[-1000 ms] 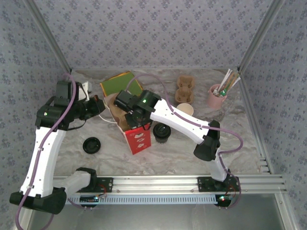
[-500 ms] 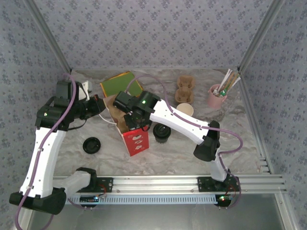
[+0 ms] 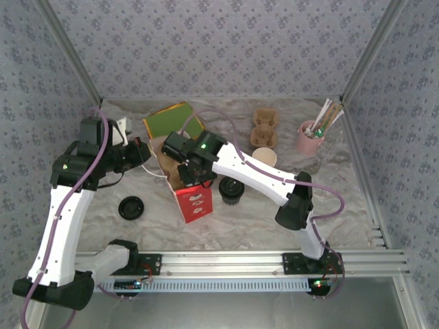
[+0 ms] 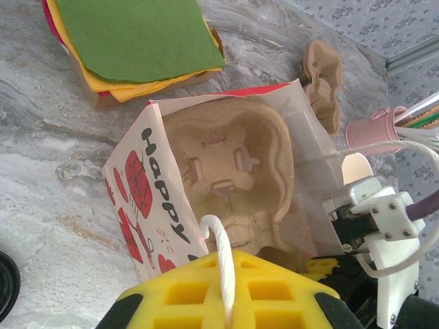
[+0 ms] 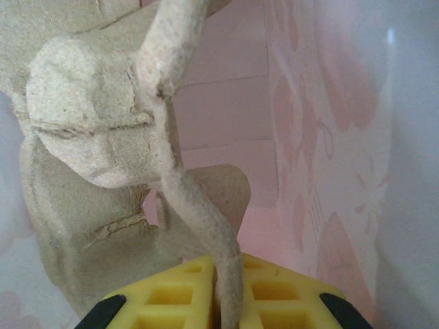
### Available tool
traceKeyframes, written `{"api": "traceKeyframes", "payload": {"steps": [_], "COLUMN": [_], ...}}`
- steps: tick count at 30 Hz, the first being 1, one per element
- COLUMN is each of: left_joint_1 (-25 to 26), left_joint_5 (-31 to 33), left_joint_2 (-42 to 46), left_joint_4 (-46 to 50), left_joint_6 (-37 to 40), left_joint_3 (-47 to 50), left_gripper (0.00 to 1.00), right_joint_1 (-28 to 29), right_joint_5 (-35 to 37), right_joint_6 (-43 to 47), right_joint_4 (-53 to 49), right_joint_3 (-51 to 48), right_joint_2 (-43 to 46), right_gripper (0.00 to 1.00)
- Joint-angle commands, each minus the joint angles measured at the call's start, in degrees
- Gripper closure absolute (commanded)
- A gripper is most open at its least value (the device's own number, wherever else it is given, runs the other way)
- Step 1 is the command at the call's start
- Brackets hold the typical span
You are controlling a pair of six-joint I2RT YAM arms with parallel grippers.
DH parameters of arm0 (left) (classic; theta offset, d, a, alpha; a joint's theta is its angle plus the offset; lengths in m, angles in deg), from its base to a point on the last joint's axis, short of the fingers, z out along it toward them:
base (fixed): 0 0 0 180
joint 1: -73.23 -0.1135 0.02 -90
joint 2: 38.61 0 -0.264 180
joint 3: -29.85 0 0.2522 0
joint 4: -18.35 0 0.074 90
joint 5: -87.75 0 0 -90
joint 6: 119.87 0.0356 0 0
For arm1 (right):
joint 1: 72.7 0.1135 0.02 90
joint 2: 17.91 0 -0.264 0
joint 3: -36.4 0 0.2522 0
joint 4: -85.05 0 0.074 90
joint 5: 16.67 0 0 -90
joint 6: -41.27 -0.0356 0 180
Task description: Pack the takeout coffee
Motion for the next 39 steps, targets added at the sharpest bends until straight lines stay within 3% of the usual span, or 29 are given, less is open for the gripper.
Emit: {"api": "traceKeyframes", "payload": {"steps": [1,12,30,33,39], "left_joint_1": [0.3,0.4,0.4,0.4,0.5], "left_joint_5": [-0.8,0.4,0.7,0.7,0.6], "left_joint_2": [0.9,1.5,1.9,1.9,1.6], "left_joint_4": [-0.7,-0.3,-0.5,-0.4,-0.4], "left_joint_6": [-0.1,0.4,0.6,0.7,0.8], "left_joint_3": [0.0,0.6,1.3,0.9,0.8], "left_gripper": [0.98,0.98,0.98,0.98,0.97], "right_joint_1": [-0.4,-2.4,-3.3,-3.1,-2.8], "right_joint_5": [-1.4,-6.3,-8.3,-7.5,-6.8], "right_joint_6": [-1.5,-3.2,-4.4,-4.6,-4.4], "right_joint_4": [0.3,8.7,11.1,10.3,9.4], "right_joint_3": [-2.0,-9.3,-12.0,-11.4,-10.5], "right_joint_2": [1.2,6.4,7.8,7.6,7.0], "right_gripper": [0.87,0.86,0.85,0.68,0.62]}}
